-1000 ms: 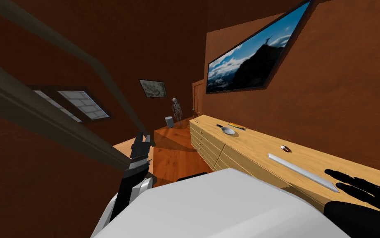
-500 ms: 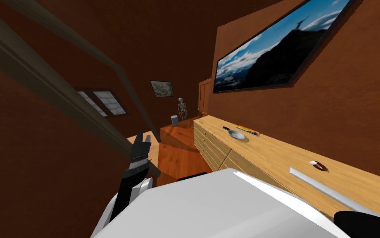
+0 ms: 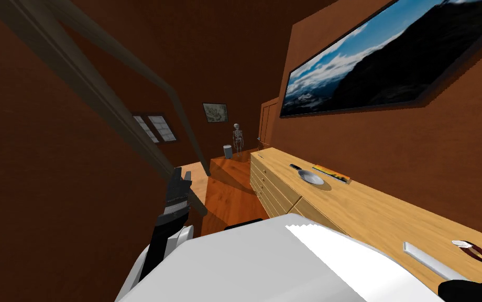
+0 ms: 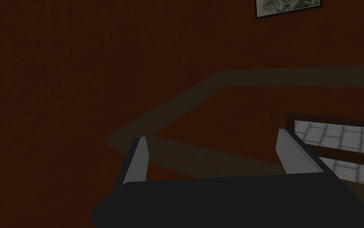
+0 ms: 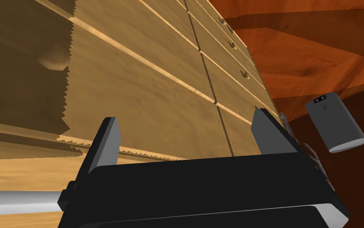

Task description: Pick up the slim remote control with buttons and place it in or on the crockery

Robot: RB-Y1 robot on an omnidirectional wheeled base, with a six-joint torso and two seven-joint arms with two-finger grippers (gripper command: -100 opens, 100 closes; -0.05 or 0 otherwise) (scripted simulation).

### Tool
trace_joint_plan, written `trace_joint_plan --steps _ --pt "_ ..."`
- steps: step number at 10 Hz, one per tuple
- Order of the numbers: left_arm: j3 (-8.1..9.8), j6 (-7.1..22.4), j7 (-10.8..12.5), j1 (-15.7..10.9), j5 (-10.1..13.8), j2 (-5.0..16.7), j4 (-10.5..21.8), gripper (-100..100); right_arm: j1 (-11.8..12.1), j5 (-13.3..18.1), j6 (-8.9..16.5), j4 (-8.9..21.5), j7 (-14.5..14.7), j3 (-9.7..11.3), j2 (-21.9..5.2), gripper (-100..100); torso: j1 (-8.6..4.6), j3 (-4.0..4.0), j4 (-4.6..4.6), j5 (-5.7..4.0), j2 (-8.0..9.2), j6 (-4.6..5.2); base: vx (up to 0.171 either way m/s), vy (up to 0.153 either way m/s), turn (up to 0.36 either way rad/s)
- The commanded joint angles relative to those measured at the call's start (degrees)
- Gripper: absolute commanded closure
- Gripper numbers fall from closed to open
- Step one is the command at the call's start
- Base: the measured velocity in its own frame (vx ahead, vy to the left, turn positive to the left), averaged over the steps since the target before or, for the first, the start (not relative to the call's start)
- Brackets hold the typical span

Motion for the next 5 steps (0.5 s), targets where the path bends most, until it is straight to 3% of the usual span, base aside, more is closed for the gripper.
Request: trace_joint_plan --steps 1,3,5 --pt "0.0 0.0 0.0 0.0 0.0 0.0 0.0 0 1.99 0.87 -0.11 1.08 0.7 -0.01 -0.48 -100 0.0 0.0 0.0 0.0 0.0 0.0 -0.008 -0.109 0.141" --pt "0.0 0.0 0.0 0.01 0.0 0.0 0.0 0 5.61 2.62 0.26 3.03 1.24 -1.03 -4.11 -100 0.16 0.01 0.01 0.02 0.01 0.06 -0.026 -0.093 0.302" --pt "0.01 0.0 0.0 0.02 0.0 0.0 0.0 0 7.78 3.37 0.4 3.88 1.56 -1.39 -6.5 -100 0.09 0.04 0.03 0.0 0.04 0.11 -0.039 -0.106 0.155"
